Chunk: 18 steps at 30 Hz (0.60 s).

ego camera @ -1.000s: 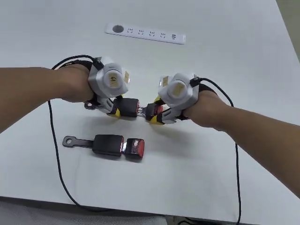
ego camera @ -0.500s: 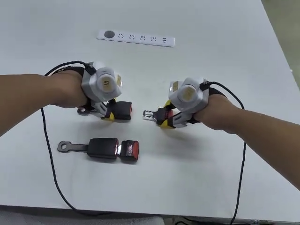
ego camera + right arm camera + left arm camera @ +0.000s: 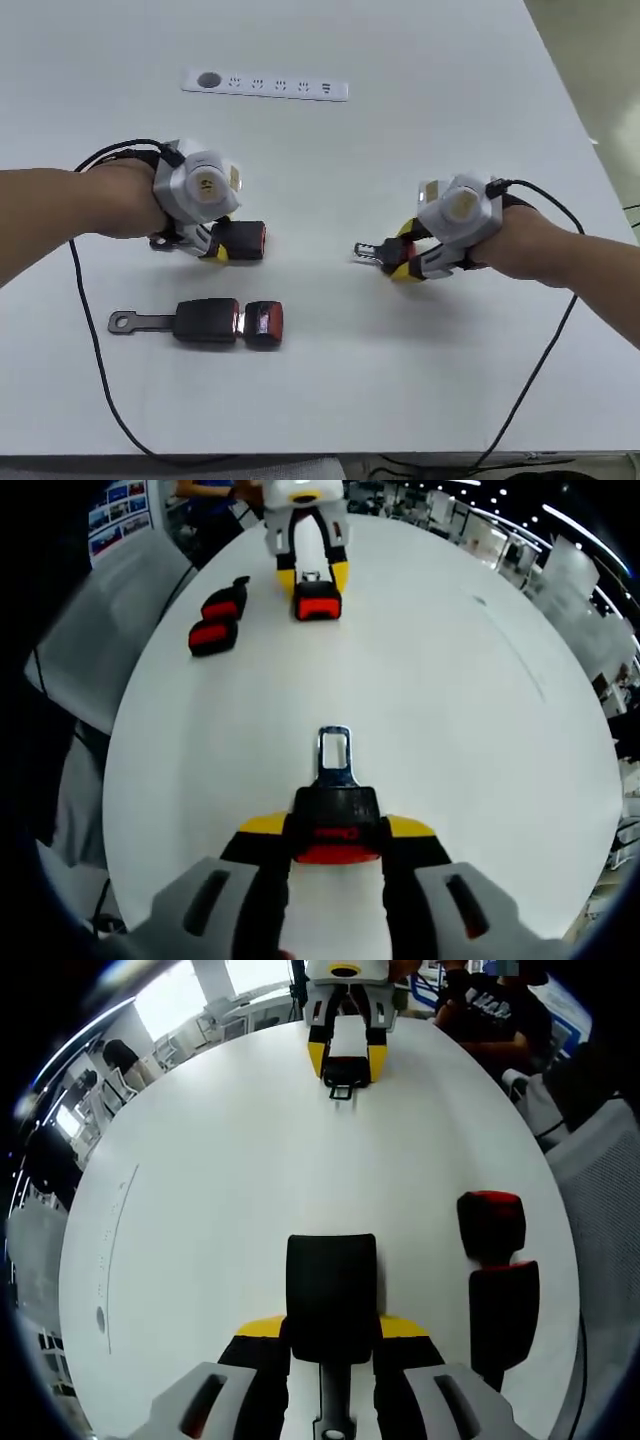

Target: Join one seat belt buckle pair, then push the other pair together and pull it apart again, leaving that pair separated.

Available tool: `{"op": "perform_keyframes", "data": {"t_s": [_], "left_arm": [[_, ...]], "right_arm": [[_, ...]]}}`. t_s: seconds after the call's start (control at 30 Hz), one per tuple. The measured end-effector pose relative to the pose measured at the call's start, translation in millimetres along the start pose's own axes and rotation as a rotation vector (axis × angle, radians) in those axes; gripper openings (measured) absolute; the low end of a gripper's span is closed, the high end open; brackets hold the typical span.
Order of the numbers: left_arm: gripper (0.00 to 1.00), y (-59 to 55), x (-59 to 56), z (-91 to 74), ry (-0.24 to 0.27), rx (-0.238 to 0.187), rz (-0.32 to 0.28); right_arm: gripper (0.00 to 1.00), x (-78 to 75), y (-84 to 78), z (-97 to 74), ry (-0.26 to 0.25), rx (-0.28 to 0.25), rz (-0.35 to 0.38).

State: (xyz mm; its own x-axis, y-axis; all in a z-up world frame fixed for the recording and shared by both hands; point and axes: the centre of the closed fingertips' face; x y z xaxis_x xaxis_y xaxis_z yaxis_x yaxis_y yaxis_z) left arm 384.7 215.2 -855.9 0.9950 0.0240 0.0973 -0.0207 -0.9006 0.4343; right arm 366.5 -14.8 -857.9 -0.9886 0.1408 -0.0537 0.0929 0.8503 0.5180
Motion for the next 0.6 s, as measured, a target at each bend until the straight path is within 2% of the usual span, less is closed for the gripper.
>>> {"op": "perform_keyframes", "data": {"t_s": [0.17, 0.27, 0.37, 0.4, 0.47, 0.53, 0.6], "left_arm": [[0.32, 0.3, 0.7, 0.0, -0.003, 0.013, -0.021], [0.33, 0.3, 0.5, -0.1, -0.004, 0.030, -0.024], [0.33, 0.2, 0.7, -1.2, 0.015, 0.042, -0.024], [0.33, 0.7, 1.2, -1.8, 0.030, 0.048, -0.017], [0.34, 2.0, 2.7, -4.0, 0.066, 0.060, 0.090], [0.37, -1.0, 0.5, -7.4, 0.090, 0.064, 0.033], [0.40, -0.1, 3.9, -16.7, 0.138, 0.033, -0.009]], "right_arm": [[0.37, 1.1, -8.9, -7.7, -0.001, 0.028, 0.016], [0.40, -2.3, -7.7, -8.3, -0.026, 0.039, 0.017], [0.44, -5.1, -6.5, -8.8, -0.052, 0.050, 0.016], [0.46, -5.9, -6.5, -9.0, -0.059, 0.051, 0.016], [0.51, -12.6, -7.1, -11.5, -0.118, 0.048, 0.029], [0.57, -13.0, -9.2, -14.2, -0.156, 0.048, 0.053], [0.67, -12.2, -8.2, -18.5, -0.199, 0.035, 0.053]]}}
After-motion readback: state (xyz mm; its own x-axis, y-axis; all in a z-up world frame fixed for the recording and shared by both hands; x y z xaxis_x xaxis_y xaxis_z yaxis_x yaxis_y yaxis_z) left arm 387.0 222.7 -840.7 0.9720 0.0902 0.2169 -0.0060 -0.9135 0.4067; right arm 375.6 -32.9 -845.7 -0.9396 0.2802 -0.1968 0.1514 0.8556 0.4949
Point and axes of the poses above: the centre of the closed fingertips' face, and the gripper's own axes: z roughly forward along the fingers, x roughly to its left, y roughly out of its top, and after that the axes turned 4 degrees about -x, right-handed
